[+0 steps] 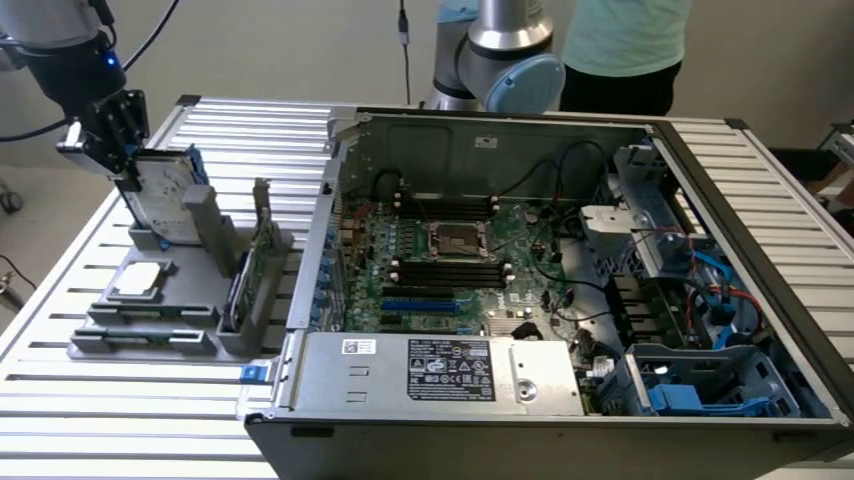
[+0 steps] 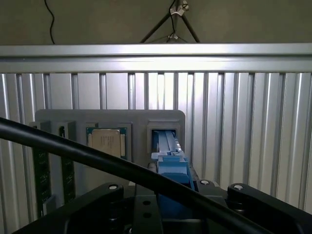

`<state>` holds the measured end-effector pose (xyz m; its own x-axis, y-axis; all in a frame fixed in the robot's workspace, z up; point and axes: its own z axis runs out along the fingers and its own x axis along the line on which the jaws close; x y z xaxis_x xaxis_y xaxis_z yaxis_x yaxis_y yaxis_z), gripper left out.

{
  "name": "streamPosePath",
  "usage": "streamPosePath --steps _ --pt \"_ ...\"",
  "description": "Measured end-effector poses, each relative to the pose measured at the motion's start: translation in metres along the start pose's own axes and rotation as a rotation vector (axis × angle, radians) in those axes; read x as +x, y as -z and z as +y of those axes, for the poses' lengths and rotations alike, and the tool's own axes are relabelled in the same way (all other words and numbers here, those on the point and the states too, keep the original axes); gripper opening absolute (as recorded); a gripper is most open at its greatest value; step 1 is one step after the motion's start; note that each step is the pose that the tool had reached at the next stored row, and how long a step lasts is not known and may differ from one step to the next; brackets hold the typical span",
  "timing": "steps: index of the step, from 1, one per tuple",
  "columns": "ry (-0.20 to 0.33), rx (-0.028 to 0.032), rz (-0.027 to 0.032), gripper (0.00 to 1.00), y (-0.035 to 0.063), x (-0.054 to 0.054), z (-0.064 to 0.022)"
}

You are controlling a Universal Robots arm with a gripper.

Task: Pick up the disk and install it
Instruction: 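Pick up the disk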

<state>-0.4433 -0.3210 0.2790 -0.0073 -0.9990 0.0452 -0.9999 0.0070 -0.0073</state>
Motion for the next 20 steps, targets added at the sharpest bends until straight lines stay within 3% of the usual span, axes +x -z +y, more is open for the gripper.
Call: streamPosePath --steps 20 --pt "0.0 0.0005 0.0 0.32 0.0029 0.0014 0.0"
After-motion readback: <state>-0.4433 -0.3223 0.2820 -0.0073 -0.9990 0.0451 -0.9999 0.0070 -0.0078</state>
